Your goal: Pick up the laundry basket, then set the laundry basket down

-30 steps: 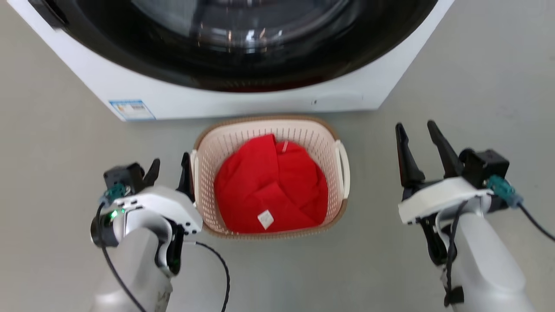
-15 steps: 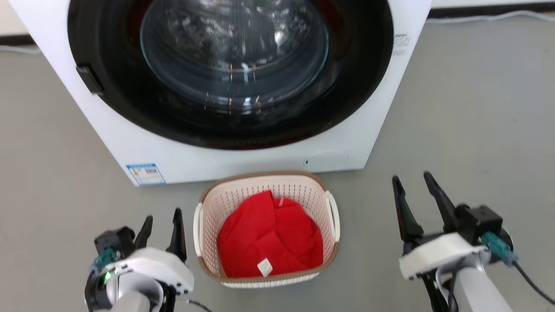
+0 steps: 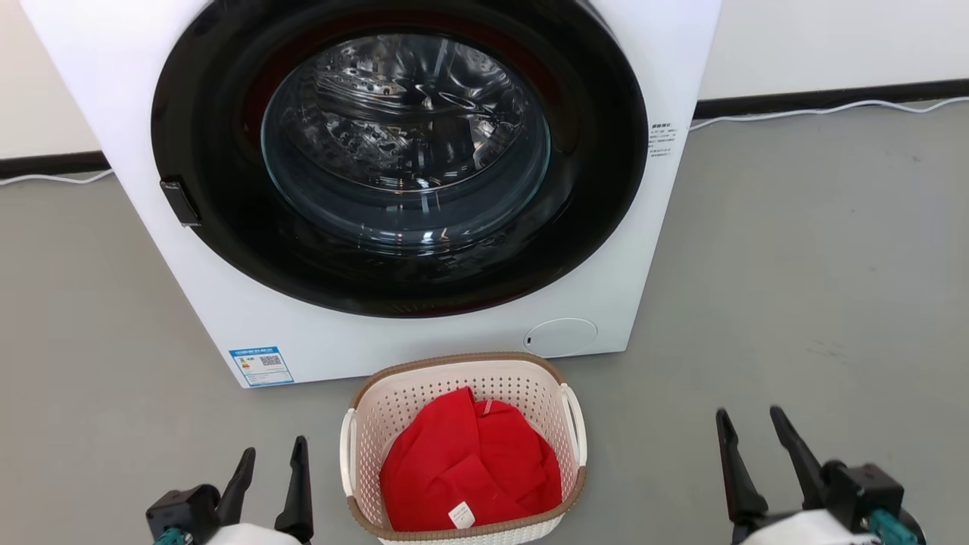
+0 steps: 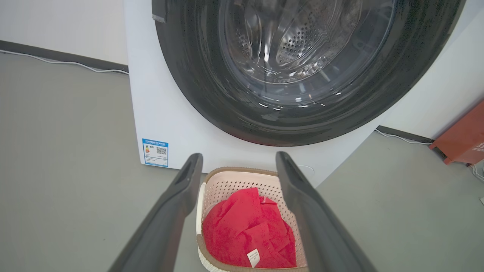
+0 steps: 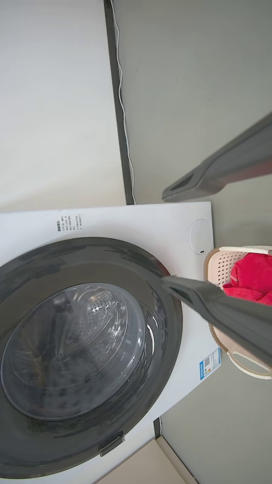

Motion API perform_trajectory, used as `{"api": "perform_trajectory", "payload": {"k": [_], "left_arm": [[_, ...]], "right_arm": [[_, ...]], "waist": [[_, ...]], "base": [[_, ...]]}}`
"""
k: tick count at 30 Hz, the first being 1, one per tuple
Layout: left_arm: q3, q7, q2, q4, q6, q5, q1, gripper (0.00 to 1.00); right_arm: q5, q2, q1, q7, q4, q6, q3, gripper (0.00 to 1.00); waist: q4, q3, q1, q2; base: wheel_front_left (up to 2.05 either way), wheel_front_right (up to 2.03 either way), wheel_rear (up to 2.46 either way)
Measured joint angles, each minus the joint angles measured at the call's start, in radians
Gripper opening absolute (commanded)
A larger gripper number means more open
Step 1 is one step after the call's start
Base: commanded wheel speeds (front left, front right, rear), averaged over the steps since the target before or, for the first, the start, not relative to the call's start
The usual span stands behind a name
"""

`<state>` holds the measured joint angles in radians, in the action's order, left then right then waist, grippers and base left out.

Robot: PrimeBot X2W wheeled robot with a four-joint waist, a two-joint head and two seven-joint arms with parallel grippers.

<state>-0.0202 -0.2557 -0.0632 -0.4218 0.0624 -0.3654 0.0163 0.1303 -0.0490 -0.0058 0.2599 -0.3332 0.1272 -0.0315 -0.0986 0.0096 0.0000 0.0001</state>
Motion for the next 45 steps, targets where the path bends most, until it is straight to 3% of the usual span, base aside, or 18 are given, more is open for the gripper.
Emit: {"api": "perform_trajectory", "payload": {"k": [22,23,32,45], "left_arm": [[0.087,0.000,0.020,0.082,0.001,0.052,-0.089,1.00],[0.087,0.000,0.020,0.078,0.000,0.053,-0.089,0.00],[0.086,0.018,0.035,0.022,-0.001,0.022,-0.112,0.00],[0.086,0.053,0.035,0.033,0.001,-0.116,-0.111,0.00]], "right_arm": [[-0.029,0.004,0.071,0.000,0.012,0.000,-0.009,1.00],[-0.029,0.005,0.070,0.000,0.006,0.000,-0.008,0.00],[0.013,0.012,0.098,-0.011,-0.042,0.000,-0.005,0.00],[0.165,0.012,0.095,-0.046,-0.035,0.000,-0.014,0.00]], "waist": [[0.010,-0.025,0.0000,0.0000],[0.010,-0.025,0.0000,0.0000],[0.013,-0.026,0.0000,0.0000],[0.022,-0.023,0.0002,0.0000]], "base": [[0.00,0.00,0.00],[0.00,0.00,0.00],[0.00,0.00,0.00],[0.00,0.00,0.00]]}}
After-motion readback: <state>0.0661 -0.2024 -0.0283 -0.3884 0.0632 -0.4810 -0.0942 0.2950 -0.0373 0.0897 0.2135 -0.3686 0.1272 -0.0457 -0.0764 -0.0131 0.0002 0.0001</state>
